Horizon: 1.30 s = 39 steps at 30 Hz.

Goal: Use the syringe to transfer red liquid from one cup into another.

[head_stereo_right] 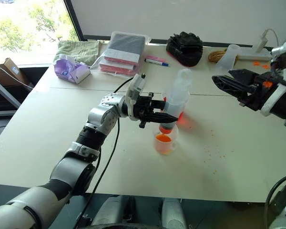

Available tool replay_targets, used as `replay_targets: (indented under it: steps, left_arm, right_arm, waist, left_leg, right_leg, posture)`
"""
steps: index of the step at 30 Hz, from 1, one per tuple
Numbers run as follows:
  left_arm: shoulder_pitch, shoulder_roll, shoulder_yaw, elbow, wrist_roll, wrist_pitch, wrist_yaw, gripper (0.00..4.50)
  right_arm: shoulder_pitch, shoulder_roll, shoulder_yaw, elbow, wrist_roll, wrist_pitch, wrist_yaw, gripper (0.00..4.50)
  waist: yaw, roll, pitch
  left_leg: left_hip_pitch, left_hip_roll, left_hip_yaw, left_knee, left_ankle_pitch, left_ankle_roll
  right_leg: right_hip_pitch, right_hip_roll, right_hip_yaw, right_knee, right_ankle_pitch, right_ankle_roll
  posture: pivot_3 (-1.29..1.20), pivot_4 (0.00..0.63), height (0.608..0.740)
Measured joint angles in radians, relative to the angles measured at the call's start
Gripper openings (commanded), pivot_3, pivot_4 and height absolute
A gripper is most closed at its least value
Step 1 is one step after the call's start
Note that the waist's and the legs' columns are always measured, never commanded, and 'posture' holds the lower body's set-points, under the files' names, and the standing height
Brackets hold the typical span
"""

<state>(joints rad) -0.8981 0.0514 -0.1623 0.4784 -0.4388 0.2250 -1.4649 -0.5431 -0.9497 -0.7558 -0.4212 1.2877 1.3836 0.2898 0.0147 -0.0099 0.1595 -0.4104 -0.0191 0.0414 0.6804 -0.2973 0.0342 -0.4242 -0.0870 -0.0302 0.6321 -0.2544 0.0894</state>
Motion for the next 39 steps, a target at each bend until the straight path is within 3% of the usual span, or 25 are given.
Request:
replay_targets:
  steps: [6, 12, 17, 32, 35, 38, 39]
  left_arm:
    - [-0.002, -0.005, -0.002, 0.048, 0.017, -0.06, -0.005, 1.44]
    - [-0.003, -0.015, -0.003, 0.055, 0.021, -0.079, 0.001, 1.44]
    - [-0.003, -0.021, -0.004, 0.058, 0.025, -0.083, 0.006, 1.44]
    - [-0.002, -0.024, -0.004, 0.059, 0.032, -0.084, 0.014, 1.44]
    - [0.0, -0.025, -0.004, 0.059, 0.035, -0.084, 0.023, 1.44]
    - [0.002, -0.024, -0.004, 0.045, 0.034, -0.084, 0.02, 1.44]
    - [0.002, -0.022, -0.004, 0.045, 0.034, -0.083, 0.022, 1.44]
  right_arm:
    - [0.051, -0.177, 0.02, 0.078, 0.386, -0.036, -0.094, 3.11]
    - [0.13, -0.26, 0.076, 0.093, 0.593, -0.157, -0.169, 3.11]
    - [0.16, -0.272, 0.143, 0.029, 0.659, -0.263, -0.219, 3.11]
    - [0.162, -0.248, 0.348, -0.087, 0.663, -0.475, -0.304, 3.11]
    - [0.154, -0.247, 0.361, -0.102, 0.663, -0.495, -0.316, 2.25]
    - [0.154, -0.246, 0.367, -0.102, 0.656, -0.515, -0.338, 0.82]
    - [0.154, -0.246, 0.367, -0.103, 0.655, -0.517, -0.343, 0.62]
  waist:
    - [-0.002, 0.0, 0.0]
    - [-0.002, 0.0, 0.0]
    - [-0.002, 0.0, 0.0]
    - [-0.001, 0.0, 0.0]
    - [-0.001, 0.0, 0.0]
    - [-0.001, 0.0, 0.0]
    - [-0.001, 0.0, 0.0]
  left_leg:
    - [-0.001, 0.0, 0.0, 0.0, -0.001, 0.002]
    - [-0.001, 0.0, 0.0, 0.001, -0.001, 0.002]
    - [0.0, 0.0, 0.0, 0.002, -0.001, 0.002]
    - [-0.001, 0.0, 0.0, 0.002, -0.001, 0.002]
    - [-0.001, 0.0, 0.0, 0.002, -0.001, 0.002]
    - [-0.001, 0.0, 0.0, 0.002, -0.001, 0.002]
    - [-0.001, 0.0, 0.0, 0.002, -0.001, 0.002]
  right_leg:
    - [0.001, 0.0, 0.0, -0.002, 0.0, 0.0]
    - [0.001, 0.0, 0.0, -0.002, 0.0, 0.0]
    - [0.001, 0.0, 0.0, -0.001, 0.0, 0.0]
    - [0.002, 0.0, 0.0, -0.002, 0.0, 0.0]
    - [0.002, 0.0, 0.0, -0.002, 0.0, 0.0]
    - [0.002, 0.0, 0.0, -0.002, 0.0, 0.0]
    - [0.002, 0.0, 0.0, -0.002, 0.0, 0.0]
  posture:
    - [0.0, 0.15, 0.74]
    - [0.0, 0.15, 0.74]
    - [0.0, 0.15, 0.74]
    - [0.0, 0.15, 0.74]
    - [0.0, 0.15, 0.74]
    - [0.0, 0.15, 0.74]
    - [0.0, 0.15, 0.74]
